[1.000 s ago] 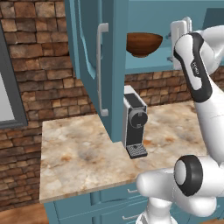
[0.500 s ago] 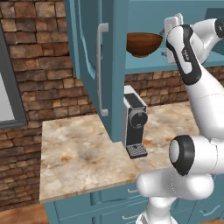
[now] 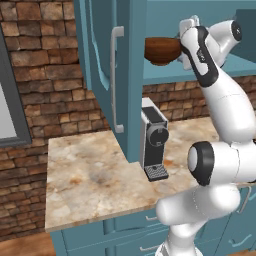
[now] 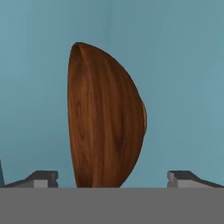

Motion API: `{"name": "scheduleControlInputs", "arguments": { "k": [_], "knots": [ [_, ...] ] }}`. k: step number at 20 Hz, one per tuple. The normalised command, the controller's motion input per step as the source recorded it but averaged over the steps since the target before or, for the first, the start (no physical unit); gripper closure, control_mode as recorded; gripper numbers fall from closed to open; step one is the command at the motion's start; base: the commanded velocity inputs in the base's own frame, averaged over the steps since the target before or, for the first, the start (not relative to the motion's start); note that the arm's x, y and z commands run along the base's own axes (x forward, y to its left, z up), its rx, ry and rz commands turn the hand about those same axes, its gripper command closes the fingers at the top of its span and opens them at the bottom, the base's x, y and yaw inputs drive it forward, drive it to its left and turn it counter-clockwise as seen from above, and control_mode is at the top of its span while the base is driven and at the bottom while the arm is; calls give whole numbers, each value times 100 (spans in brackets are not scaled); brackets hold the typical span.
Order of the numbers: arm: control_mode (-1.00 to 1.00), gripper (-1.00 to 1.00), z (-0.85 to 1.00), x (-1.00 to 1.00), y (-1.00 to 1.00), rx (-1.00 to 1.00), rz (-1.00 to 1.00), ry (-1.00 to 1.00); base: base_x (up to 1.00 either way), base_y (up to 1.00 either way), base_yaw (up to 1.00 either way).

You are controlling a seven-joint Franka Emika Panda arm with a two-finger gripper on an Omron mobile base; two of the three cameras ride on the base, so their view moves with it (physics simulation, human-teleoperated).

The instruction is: Pick up the bowls from the cabinet and place each bowl in front of a stool on the dining counter.

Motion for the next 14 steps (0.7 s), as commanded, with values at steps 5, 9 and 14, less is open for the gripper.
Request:
{"name": "scheduleControlInputs", "arguments": {
  "k": [5, 9, 14],
  "knots": [
    [-100, -100, -14, 26, 9, 0, 1, 8, 0, 0, 0],
    [-100, -100, -17, 22, 10, 0, 0, 8, 0, 0, 0],
    [-100, -100, -12, 19, 6, 0, 1, 7, 0, 0, 0]
  ]
}}
